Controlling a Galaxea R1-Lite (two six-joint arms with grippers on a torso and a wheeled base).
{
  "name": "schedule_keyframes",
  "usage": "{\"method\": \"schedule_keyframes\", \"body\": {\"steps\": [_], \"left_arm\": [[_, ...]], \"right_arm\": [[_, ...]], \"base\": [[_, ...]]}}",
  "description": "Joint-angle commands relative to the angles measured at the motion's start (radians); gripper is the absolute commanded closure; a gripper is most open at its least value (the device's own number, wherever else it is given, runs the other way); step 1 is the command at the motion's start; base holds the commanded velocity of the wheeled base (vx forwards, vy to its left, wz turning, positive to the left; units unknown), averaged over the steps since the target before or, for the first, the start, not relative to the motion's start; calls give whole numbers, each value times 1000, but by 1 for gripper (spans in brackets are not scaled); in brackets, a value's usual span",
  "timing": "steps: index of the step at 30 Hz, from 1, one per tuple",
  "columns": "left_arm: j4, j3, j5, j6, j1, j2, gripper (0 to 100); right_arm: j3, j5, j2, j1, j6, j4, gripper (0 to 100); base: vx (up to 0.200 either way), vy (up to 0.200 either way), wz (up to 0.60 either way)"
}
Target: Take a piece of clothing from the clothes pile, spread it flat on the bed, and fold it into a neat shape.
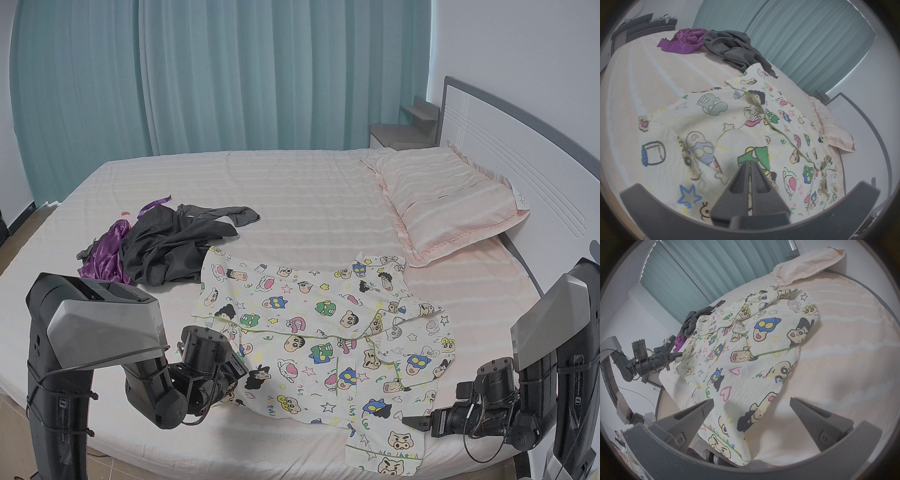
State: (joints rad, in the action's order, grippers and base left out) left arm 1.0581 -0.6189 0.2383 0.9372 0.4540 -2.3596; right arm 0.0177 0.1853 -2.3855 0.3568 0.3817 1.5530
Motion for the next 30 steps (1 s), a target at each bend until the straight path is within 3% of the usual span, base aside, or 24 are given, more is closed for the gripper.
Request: {"method": "schedule_keyframes", "body": {"steps": [1,21,23,30], "left_arm": [[-21,5,16,0,31,-4,100],[-47,128,49,22,80,34,100],[-44,134,87,61,75,62,100],[-44,183,82,91,60,186,100]], "right_arm": [[-1,0,0,1,0,13,0],[-2,-1,0,-4,0,13,0],[-2,-1,0,-4,0,13,0],[-2,-1,0,-4,0,13,0]], "base": [[0,0,0],[0,0,0],[0,0,0],[0,0,0]]}}
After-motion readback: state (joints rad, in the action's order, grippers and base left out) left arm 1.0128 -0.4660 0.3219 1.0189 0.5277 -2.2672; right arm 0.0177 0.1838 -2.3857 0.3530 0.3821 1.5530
